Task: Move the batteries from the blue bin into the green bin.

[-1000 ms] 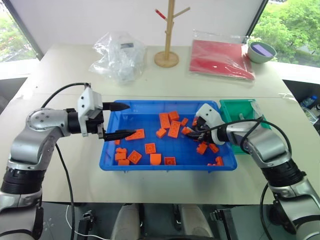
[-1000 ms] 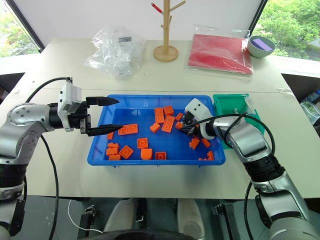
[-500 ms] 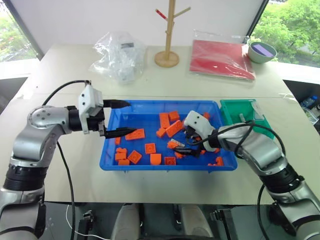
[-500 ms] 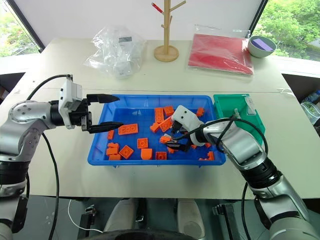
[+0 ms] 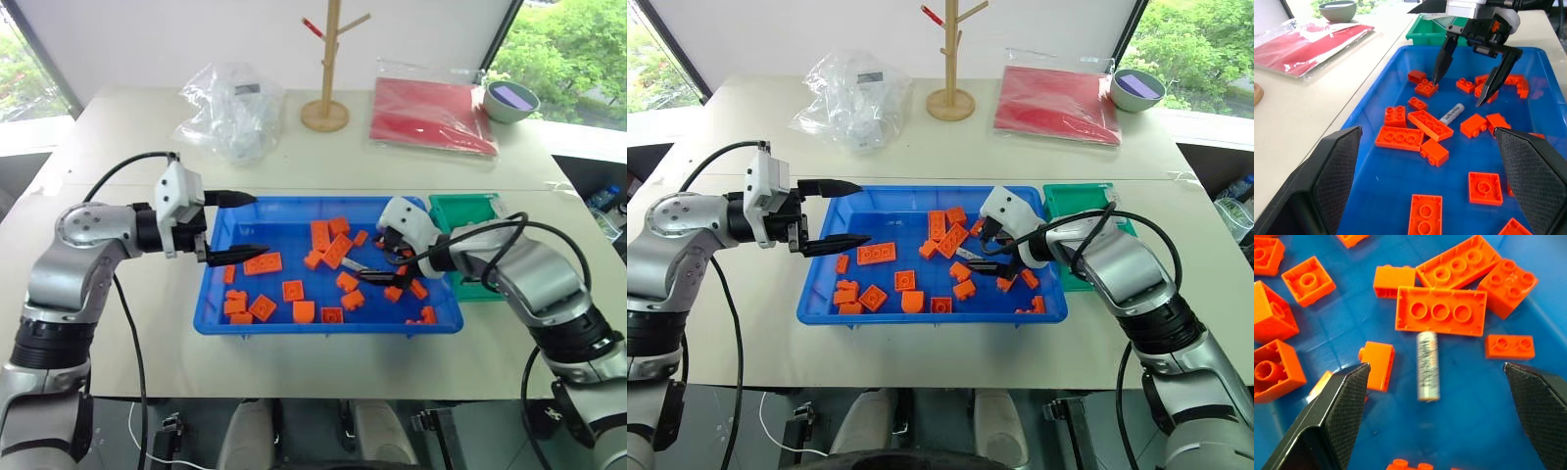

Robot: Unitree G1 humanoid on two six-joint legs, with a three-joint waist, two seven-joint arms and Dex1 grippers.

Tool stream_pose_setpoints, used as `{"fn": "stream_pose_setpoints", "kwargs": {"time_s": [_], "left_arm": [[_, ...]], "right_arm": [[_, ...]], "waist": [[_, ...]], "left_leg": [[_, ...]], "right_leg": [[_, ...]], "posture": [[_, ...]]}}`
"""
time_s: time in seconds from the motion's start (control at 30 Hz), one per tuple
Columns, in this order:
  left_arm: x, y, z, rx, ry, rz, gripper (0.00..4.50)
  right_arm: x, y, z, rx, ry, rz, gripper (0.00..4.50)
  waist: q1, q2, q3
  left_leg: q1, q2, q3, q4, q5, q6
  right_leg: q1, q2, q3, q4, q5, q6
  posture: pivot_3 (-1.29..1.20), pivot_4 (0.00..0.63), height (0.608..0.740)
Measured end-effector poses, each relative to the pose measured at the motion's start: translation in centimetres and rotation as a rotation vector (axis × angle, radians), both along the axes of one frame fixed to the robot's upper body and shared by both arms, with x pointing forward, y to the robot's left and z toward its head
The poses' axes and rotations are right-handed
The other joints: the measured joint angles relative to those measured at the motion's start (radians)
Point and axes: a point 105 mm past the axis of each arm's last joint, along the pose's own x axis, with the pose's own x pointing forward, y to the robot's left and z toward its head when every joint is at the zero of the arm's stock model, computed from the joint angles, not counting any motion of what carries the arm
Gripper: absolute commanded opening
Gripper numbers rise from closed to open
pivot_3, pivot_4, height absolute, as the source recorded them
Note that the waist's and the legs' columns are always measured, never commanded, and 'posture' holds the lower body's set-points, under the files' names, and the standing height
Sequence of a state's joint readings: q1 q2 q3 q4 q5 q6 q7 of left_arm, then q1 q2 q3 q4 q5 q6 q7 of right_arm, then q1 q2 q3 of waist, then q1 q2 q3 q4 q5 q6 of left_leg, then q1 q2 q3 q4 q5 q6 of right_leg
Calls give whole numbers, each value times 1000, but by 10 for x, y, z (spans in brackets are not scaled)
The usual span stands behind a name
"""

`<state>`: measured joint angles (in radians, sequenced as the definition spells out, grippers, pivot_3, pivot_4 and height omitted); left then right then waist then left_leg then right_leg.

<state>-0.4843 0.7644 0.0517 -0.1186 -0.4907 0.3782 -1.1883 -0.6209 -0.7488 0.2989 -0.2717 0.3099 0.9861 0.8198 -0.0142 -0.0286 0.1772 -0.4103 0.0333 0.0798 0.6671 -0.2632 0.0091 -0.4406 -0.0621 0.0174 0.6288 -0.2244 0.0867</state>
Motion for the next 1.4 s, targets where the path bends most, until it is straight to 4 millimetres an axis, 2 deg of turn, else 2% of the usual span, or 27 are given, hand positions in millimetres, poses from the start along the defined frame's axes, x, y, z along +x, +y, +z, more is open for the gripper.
{"fn": "stream_pose_setpoints", "kwargs": {"time_s": [0.13,0.23,0.3,0.73,0.83,0.9,0.97,1.03,1.1,1.2,1.3,1.37,1.4], "left_arm": [[0,0,0,0,0,-2,4500],[0,0,0,1,0,-3,4500],[0,0,0,1,0,-3,4500],[-2,3,-4,11,13,7,4500],[-2,3,-4,12,12,6,4500],[-1,3,-2,12,9,3,4500],[-1,2,0,12,1,-1,4500],[-1,2,0,12,1,-2,4500],[-1,2,-1,11,4,0,4500],[0,3,-1,11,7,2,4500],[0,4,-3,11,13,3,4500],[-1,5,-6,13,24,6,4500],[-1,5,-7,13,27,6,4500]], "right_arm": [[11,1,-15,-12,2,-14,4472],[13,6,-21,-10,9,-8,3621],[12,9,-20,-5,4,3,2664],[6,13,-35,-3,29,9,2664],[7,13,-35,-5,17,8,1869],[7,14,-35,-1,18,8,748],[6,13,-35,1,23,5,43],[6,11,-33,0,29,-3,46],[3,7,-25,19,36,-11,46],[3,-5,7,83,12,-45,46],[9,-41,53,107,-84,-150,46],[10,-67,68,94,-125,-231,46],[9,-81,70,84,-127,-275,46]], "waist": [[-1,0,0],[0,0,0],[0,0,0],[0,0,0],[0,0,0],[0,0,0],[0,0,0],[0,0,0],[1,0,0],[1,0,0],[4,0,0],[4,0,0],[4,0,0]], "left_leg": [[0,0,1,0,0,0],[0,0,1,0,0,0],[0,0,0,0,0,0],[0,0,0,0,0,0],[0,0,0,0,0,0],[0,0,0,0,0,0],[0,0,0,0,0,0],[0,0,0,0,0,0],[0,0,0,0,0,0],[0,0,0,0,0,0],[0,0,0,0,0,0],[0,0,0,0,0,0],[0,0,0,0,0,0]], "right_leg": [[0,0,0,0,0,0],[0,0,0,0,0,1],[0,0,0,0,1,1],[0,0,0,0,0,0],[0,0,0,0,0,0],[0,0,0,0,0,0],[0,0,0,0,0,0],[0,0,0,0,0,0],[0,0,0,0,0,0],[0,0,0,0,0,0],[0,-1,0,0,0,0],[0,-1,-1,-1,0,0],[0,-1,-1,-1,0,0]], "posture": [[0,150,736],[0,150,736],[0,150,736],[0,150,736],[0,150,736],[0,150,736],[0,150,736],[0,150,736],[0,150,736],[0,150,736],[0,150,736],[0,150,736],[0,150,736]]}}
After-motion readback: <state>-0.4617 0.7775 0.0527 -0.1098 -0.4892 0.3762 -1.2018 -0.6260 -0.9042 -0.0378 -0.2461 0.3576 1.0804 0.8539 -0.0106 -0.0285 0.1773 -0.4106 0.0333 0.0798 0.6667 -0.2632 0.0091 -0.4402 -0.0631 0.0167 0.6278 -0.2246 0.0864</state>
